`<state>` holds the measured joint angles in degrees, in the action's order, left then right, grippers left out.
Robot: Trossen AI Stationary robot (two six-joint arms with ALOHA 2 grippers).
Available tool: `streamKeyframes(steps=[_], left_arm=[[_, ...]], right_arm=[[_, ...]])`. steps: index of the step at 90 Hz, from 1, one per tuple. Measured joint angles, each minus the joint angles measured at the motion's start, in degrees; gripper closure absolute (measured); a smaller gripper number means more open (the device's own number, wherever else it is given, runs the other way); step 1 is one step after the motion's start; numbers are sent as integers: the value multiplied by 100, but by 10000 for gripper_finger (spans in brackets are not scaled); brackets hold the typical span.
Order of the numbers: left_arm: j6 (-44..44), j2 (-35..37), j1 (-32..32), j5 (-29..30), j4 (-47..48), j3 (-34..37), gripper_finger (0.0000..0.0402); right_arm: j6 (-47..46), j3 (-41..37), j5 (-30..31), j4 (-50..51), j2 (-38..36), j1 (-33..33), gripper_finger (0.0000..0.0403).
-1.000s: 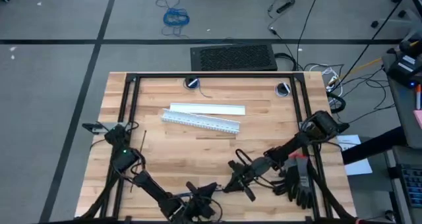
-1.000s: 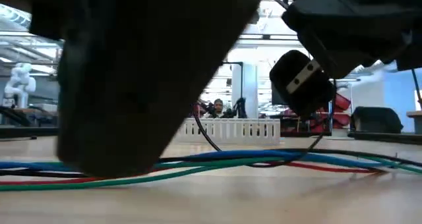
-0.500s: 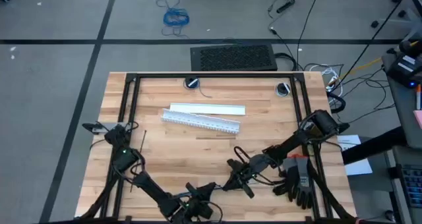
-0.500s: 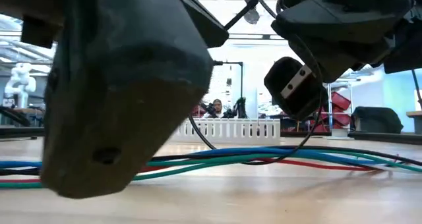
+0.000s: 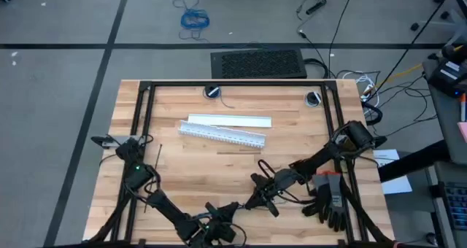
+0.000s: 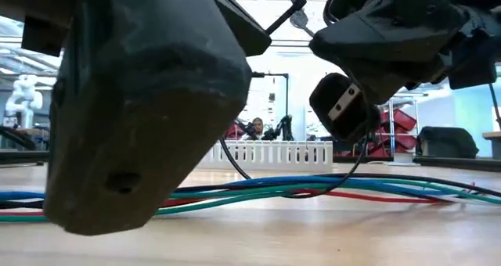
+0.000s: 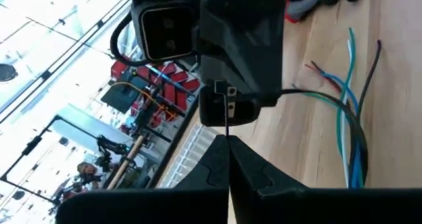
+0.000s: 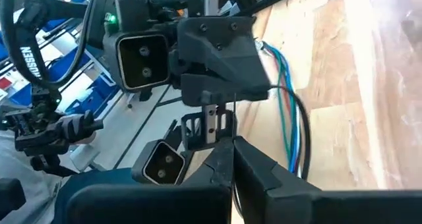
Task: Ziptie cables
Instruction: Wrap the cable wire using a zip tie
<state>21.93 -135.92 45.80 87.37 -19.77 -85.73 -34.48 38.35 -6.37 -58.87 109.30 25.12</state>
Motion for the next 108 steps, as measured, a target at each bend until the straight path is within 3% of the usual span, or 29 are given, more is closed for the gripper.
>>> streamKeyframes(steps=[108], left_arm=[[-212,-2,-72,14,148,0,402]], right_arm=[[88,0,-116,40,0,83,403]])
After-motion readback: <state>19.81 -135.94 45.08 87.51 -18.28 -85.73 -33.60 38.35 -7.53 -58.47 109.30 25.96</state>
